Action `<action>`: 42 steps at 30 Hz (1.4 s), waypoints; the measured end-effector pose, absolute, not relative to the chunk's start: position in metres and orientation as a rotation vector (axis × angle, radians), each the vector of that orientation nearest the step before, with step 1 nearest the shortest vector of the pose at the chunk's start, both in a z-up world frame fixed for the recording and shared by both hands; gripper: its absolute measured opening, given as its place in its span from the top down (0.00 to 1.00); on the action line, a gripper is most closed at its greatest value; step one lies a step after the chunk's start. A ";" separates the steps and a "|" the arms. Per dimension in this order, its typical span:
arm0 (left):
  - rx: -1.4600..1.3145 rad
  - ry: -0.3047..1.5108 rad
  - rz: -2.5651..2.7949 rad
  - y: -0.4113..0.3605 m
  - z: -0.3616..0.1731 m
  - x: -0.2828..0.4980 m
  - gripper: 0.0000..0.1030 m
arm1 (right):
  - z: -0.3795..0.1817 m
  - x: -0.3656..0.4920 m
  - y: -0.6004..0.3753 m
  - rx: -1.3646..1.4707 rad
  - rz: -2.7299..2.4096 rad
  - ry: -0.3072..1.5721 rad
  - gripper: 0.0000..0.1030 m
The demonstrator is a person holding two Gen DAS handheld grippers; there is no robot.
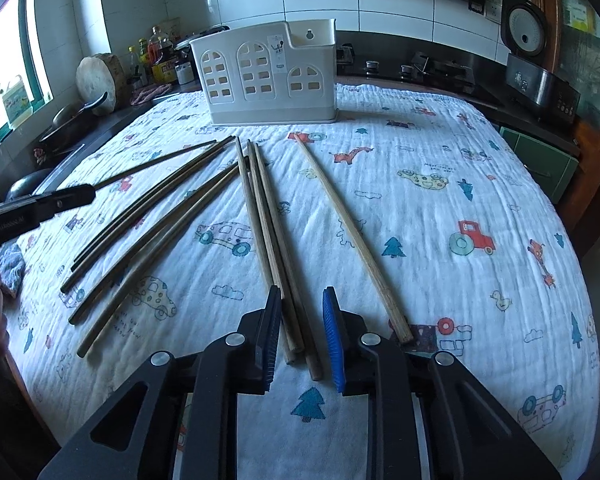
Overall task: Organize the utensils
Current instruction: 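Lower the left tool and close it on a chopstick while the right tool grasps another chopstick, then carry the left tool's chopstick into the white caddy while the right tool inserts its chopstick too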
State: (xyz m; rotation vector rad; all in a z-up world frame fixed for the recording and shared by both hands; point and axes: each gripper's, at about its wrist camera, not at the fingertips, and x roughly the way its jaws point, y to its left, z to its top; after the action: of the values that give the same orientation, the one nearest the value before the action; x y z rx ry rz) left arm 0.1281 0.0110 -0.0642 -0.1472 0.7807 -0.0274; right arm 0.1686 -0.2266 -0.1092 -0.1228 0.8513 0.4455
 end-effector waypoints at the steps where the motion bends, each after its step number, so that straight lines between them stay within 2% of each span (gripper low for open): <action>1: -0.148 0.777 -0.029 0.012 -0.063 0.128 0.95 | -0.110 0.169 -0.226 -0.125 0.444 0.851 0.80; 16: -0.123 0.759 -0.020 0.015 -0.055 0.127 0.95 | -0.106 0.178 -0.230 -0.112 0.460 0.847 0.80; 24: -0.111 0.752 -0.020 0.014 -0.052 0.126 0.95 | -0.109 0.185 -0.223 -0.172 0.442 0.850 0.91; 34: -0.097 0.751 -0.026 0.015 -0.049 0.128 0.95 | -0.116 0.184 -0.211 -0.313 0.503 0.862 0.91; 42: -0.102 0.742 -0.037 0.018 -0.042 0.131 0.95 | -0.116 0.180 -0.217 -0.282 0.501 0.859 0.91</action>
State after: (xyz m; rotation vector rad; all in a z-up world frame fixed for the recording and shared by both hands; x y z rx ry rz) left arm 0.1306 0.0181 -0.0421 -0.1025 0.7416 -0.0373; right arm 0.1800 -0.2174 -0.1164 -0.2823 0.8595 0.5009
